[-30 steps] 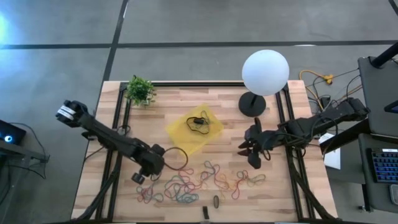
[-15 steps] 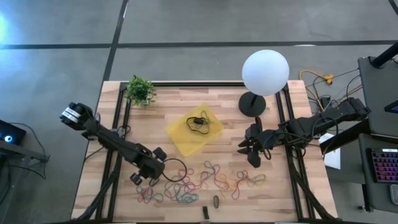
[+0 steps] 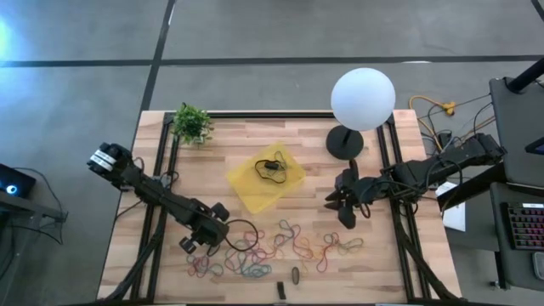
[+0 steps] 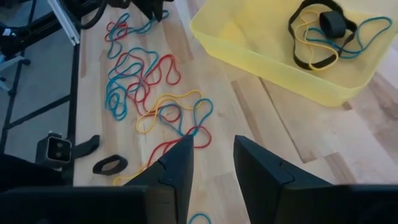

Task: Pick and place rubber bands into bin
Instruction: Put the blue rubber band into the yellow bin

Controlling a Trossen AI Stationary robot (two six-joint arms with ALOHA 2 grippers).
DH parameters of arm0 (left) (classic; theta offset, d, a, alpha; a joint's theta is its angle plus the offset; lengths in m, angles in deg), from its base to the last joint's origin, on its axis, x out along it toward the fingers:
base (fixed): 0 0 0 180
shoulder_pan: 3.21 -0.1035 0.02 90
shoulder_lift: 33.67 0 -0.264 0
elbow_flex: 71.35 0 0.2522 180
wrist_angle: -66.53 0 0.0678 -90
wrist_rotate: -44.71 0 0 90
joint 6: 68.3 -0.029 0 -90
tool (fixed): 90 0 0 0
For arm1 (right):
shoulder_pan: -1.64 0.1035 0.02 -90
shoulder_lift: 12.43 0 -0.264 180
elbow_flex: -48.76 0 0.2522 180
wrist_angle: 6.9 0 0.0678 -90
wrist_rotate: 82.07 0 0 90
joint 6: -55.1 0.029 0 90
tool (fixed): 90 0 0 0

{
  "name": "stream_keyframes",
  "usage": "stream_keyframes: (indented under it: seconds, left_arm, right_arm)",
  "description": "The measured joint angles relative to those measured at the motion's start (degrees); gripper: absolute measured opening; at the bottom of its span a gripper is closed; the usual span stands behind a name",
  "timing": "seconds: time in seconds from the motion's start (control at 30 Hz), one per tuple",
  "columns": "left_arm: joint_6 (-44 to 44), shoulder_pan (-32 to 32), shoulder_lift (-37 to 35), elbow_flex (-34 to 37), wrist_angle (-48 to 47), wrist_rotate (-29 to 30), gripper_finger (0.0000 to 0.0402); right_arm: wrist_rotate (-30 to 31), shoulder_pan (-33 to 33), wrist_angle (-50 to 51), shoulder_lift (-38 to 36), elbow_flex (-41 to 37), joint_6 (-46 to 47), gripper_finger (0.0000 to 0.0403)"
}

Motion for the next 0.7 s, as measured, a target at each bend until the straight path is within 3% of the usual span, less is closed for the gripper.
stream_keyframes:
  seconds: [0.23, 0.57, 0.7]
  left_arm:
    - [0.73, -0.12, 1.24, 0.03, 0.08, -1.12, 0.0008]
    - [8.08, -0.81, -2.01, -0.68, 0.97, -0.14, 0.0]
    - [11.09, -1.69, -6.18, -0.96, 2.92, 6.05, 0.0]
  right_arm:
    - [1.11, 0.0, -0.07, 0.02, 0.0, -0.07, 0.0097]
    - [2.87, 0.0, -0.13, 0.02, 0.0, -0.54, 0.0095]
    - [4.12, 0.0, -0.15, 0.04, -0.02, -1.64, 0.0095]
